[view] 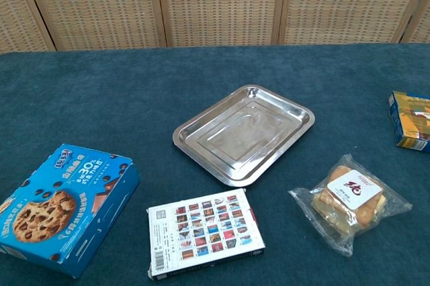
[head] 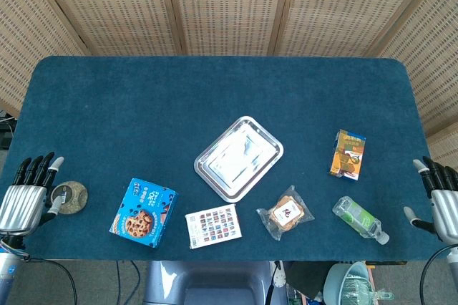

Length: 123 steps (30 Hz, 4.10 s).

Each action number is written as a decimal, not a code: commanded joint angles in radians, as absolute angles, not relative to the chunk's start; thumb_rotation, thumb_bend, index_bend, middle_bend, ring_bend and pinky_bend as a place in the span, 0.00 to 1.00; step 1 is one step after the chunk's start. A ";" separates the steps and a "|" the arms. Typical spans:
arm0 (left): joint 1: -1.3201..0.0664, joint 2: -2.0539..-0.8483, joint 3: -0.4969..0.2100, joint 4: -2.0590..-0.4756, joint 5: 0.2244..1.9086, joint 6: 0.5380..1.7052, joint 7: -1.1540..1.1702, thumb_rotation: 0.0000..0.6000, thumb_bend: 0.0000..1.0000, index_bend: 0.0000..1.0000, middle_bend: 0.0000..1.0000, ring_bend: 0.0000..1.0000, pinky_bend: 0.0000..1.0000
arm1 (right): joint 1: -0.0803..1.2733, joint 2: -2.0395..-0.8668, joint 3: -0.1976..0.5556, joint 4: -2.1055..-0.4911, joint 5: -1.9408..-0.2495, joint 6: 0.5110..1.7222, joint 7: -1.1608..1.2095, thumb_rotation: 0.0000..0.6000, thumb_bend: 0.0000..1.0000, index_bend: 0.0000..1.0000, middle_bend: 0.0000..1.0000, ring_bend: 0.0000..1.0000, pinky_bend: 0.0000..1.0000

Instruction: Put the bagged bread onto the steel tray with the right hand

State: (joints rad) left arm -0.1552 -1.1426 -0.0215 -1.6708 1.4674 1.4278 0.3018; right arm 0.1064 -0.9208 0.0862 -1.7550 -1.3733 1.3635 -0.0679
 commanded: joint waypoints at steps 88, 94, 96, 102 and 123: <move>-0.186 -1.208 -0.067 -1.622 1.335 1.378 0.445 1.00 0.42 0.00 0.00 0.00 0.00 | 0.505 -0.812 -0.007 -1.919 -1.524 0.759 -0.156 1.00 0.31 0.00 0.00 0.00 0.00; -0.192 -1.209 -0.063 -1.617 1.329 1.361 0.441 1.00 0.42 0.00 0.00 0.00 0.00 | 0.531 -0.819 0.008 -1.961 -1.451 0.737 -0.227 1.00 0.31 0.00 0.00 0.00 0.00; -0.191 -1.207 -0.062 -1.617 1.328 1.361 0.433 1.00 0.42 0.00 0.00 0.00 0.00 | 0.534 -0.821 0.008 -1.984 -1.430 0.737 -0.256 1.00 0.31 0.00 0.00 0.00 0.00; -0.188 -1.203 -0.052 -1.618 1.337 1.359 0.421 1.00 0.42 0.00 0.00 0.00 0.00 | 0.541 -0.841 0.007 -2.035 -1.366 0.743 -0.320 1.00 0.31 0.00 0.00 0.00 0.00; -0.187 -1.200 -0.042 -1.619 1.361 1.370 0.410 1.00 0.42 0.00 0.00 0.00 0.00 | 0.569 -0.998 -0.054 -2.192 -1.122 0.898 -0.734 1.00 0.31 0.00 0.00 0.00 0.00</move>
State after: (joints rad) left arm -0.1870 -1.2003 -0.0429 -1.6184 1.3605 1.3695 0.4103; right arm 0.5615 -0.9816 -0.0468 -2.1799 -1.1382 0.8820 -0.7138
